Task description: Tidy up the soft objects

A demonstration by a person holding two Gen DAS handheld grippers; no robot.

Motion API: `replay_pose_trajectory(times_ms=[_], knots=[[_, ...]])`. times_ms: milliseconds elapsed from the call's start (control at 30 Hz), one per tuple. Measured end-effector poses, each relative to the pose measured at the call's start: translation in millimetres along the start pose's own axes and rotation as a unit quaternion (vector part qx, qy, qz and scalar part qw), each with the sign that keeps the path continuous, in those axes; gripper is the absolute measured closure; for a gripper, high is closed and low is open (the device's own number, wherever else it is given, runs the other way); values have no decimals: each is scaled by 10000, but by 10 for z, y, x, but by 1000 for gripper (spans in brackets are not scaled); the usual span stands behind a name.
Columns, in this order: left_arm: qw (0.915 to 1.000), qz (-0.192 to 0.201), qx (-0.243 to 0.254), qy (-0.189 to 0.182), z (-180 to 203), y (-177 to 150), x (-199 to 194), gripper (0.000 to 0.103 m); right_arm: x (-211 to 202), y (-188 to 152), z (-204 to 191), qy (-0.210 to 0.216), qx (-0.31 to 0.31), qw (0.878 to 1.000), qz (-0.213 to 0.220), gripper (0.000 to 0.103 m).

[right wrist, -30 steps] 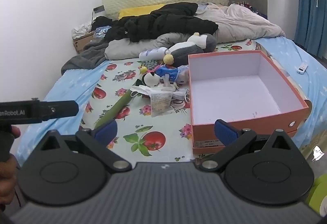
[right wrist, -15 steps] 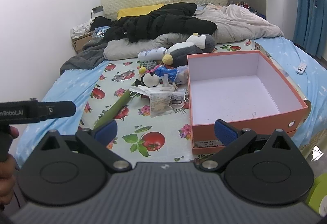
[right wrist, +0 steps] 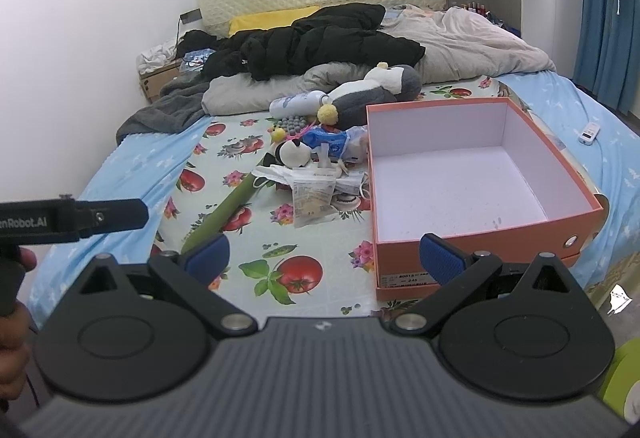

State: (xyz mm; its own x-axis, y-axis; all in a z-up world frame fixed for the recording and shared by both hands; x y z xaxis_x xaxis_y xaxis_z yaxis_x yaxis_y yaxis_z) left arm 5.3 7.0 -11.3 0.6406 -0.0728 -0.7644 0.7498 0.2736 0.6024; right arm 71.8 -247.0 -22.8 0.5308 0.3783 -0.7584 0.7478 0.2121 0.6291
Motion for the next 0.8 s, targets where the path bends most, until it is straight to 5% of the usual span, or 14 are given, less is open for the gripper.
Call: replay_pose_trajectory(times_ms=[800], knots=[[10000, -29, -7, 5, -23, -39, 30, 0, 46, -19, -28, -35, 3, 10000, -43, 0]])
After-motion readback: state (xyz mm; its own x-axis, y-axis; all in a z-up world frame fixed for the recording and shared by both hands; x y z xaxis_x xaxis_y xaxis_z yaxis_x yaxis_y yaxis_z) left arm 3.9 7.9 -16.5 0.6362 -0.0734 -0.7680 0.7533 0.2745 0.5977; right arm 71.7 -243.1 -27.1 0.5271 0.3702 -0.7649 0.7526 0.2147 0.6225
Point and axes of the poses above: each gripper's, at about its wrist camera, not at the fingertips, and x roughly the way its jaws point, z to its right, y to its top, the point moved 1 cm from there along x, roughly the way its jaws point, and after that the axes turned 12 degrees about -z, right-handed, at the moved point
